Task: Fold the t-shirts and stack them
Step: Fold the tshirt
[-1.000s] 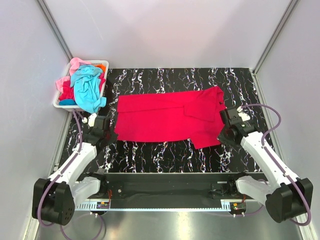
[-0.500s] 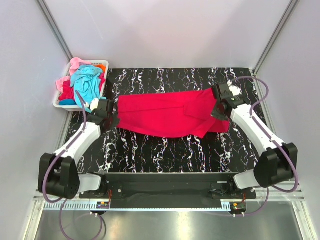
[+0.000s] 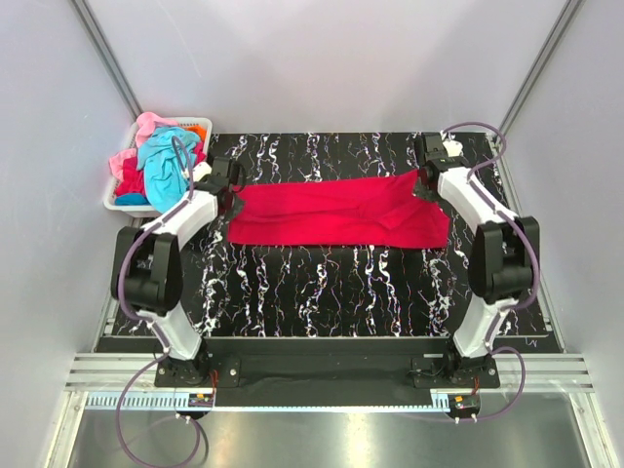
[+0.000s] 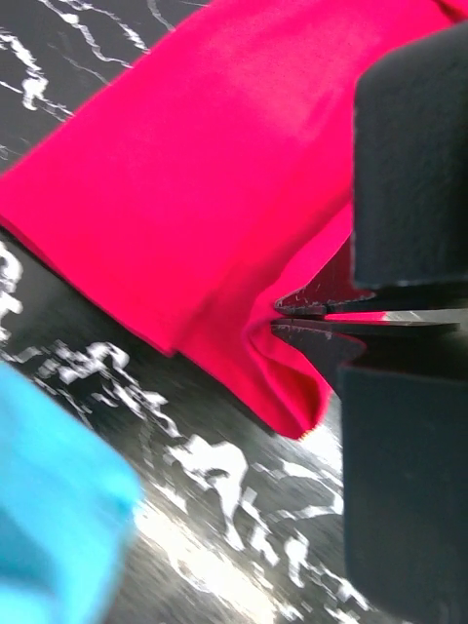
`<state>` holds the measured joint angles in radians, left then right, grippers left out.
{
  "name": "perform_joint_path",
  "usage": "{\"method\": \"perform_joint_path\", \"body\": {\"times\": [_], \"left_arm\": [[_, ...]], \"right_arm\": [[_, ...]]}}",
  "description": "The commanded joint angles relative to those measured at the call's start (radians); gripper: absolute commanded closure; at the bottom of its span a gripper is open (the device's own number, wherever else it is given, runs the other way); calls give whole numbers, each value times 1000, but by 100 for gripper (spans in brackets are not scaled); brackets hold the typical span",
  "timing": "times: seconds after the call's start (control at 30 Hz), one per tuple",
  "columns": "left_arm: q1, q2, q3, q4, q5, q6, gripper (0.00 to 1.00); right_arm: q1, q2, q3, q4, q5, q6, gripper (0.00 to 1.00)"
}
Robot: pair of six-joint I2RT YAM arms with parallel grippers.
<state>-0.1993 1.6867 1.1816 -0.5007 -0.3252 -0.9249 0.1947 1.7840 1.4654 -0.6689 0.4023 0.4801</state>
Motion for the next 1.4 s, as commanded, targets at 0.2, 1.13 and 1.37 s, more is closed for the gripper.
{"method": "perform_joint_path", "body": {"times": [0.2, 1.13, 1.37], "left_arm": [[35, 163, 179, 2, -86, -22, 100], [75, 73, -38, 428, -37, 146, 26], [41, -5, -97, 450, 113, 205, 26]], "right_arm": [[-47, 219, 215, 115, -74, -78, 100], [-95, 324, 320, 147, -148, -90, 34], [-95, 197, 179, 155, -200, -64, 34]]}}
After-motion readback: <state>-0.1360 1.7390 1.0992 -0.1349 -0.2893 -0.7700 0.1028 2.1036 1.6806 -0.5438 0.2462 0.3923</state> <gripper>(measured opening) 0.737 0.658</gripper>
